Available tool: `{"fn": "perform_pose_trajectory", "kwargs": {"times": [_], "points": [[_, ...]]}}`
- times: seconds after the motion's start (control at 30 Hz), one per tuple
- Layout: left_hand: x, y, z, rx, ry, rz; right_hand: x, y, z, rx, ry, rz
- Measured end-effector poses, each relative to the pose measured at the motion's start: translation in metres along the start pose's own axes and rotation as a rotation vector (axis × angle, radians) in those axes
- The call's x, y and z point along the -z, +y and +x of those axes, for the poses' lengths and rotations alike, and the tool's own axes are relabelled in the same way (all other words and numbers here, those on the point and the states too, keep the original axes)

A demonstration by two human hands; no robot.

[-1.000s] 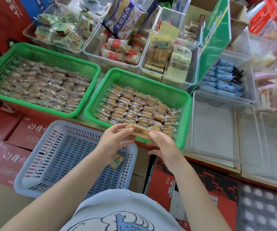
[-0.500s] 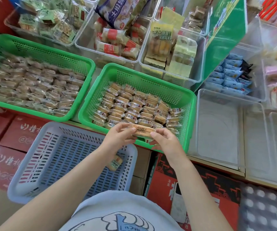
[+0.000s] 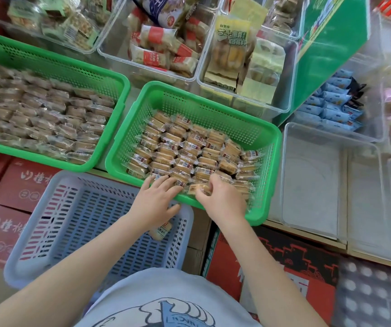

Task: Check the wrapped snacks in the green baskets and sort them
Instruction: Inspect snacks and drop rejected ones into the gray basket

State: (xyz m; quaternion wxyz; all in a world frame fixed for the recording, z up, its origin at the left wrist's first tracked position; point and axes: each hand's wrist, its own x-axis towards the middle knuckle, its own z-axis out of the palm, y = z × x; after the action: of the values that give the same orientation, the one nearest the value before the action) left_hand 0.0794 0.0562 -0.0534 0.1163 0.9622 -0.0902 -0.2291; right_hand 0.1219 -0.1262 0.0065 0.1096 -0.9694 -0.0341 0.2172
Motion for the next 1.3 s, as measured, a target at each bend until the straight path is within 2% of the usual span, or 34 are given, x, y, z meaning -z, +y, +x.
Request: {"fn": "perform_pose_trajectory", "kwargs": {"times": [0.1,0.23,0.47,0.53,0.67,0.93,1.07,1.3], "points": [[0.000,0.001,0.001,0.007,0.003,-0.001,-0.007,-0.014,0.013,0.037,-0.030,-0.144],[0.001,0.000,0.000,0.005,-0.008,0.001,-0.014,-0.018,0.028,0.043,-0.215,-0.304],[0.001,0.010,0.004,-0.013,-0.044,0.019,-0.009,-0.001,0.035,0.087,-0.327,-0.195],[0.001,0.015,0.007,-0.014,-0.059,0.037,-0.009,0.005,0.039,0.086,-0.279,-0.106],[0.004,0.021,0.013,0.002,-0.084,0.072,-0.015,0.013,0.048,0.004,-0.053,0.060],[0.013,0.023,0.017,0.009,-0.156,0.080,-0.034,0.013,0.052,-0.094,-0.051,-0.015],[0.013,0.023,0.017,0.005,-0.148,0.074,-0.032,0.017,0.055,-0.186,-0.071,0.236],[0.015,0.025,0.013,0.025,-0.157,0.058,-0.019,0.025,0.052,-0.309,-0.148,0.508]]}}
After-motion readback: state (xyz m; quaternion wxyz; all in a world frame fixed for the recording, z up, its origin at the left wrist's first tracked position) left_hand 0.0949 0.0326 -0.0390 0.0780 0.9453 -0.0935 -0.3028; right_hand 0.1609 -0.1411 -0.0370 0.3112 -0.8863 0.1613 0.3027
